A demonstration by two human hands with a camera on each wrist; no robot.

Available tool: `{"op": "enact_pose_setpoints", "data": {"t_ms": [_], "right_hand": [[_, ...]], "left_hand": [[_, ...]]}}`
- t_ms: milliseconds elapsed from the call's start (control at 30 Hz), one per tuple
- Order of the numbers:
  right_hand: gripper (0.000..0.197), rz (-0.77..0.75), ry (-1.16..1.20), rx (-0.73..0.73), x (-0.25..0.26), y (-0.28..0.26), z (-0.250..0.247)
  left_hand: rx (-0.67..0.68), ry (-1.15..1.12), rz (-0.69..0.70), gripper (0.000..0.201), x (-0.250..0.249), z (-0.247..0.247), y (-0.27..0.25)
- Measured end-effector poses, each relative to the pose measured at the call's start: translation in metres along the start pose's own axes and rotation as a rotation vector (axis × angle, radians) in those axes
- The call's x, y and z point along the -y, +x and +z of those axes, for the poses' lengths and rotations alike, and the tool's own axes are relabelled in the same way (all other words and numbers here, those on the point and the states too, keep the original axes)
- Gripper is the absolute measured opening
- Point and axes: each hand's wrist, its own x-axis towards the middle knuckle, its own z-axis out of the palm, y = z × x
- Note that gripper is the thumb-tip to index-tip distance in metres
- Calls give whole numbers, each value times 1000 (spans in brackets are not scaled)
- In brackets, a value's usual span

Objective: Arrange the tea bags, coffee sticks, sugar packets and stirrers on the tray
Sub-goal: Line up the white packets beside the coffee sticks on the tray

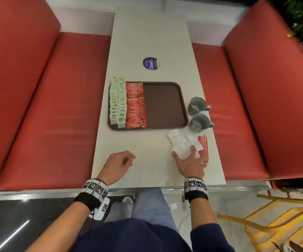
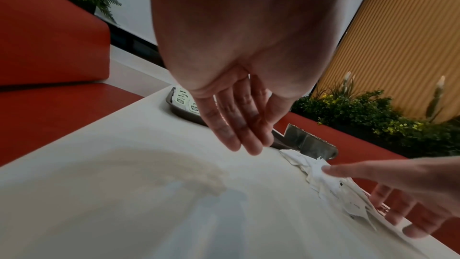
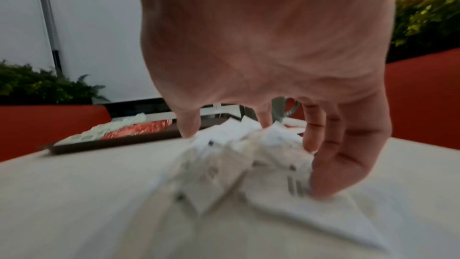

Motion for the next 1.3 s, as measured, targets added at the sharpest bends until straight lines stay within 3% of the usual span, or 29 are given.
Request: {"op": "enact_pose_setpoints", "data": {"t_ms": [167,400,500,600,767,867,1100,1300], "right_hand": [[122,-54,40,55,17,-12,27],[116,-137,236,124,48,-15,36],[106,-190,389,59,45,-8,24],[104,-177,317,55,37,7,6],[137,-166,102,264,39,34,-5],[143,-213,15,317,50,35,-2],[87,-350,29,287,53,37,-1],[52,-491,-4,234,44,41,-9]], "left_hand": [[-3,15,-13,24,8,-8,-10],[36,34,-46,19,6,-5,-9],[57,99,-15,15,-3,4,-3],[88,158,3,14,-11,17,9],[156,297,-75,56,-30,48,34],[181,341,-104,80,-43,70,51],[120,303,-171,88,-56,97,81],[60,244,-205,50,-61,99,90]]}}
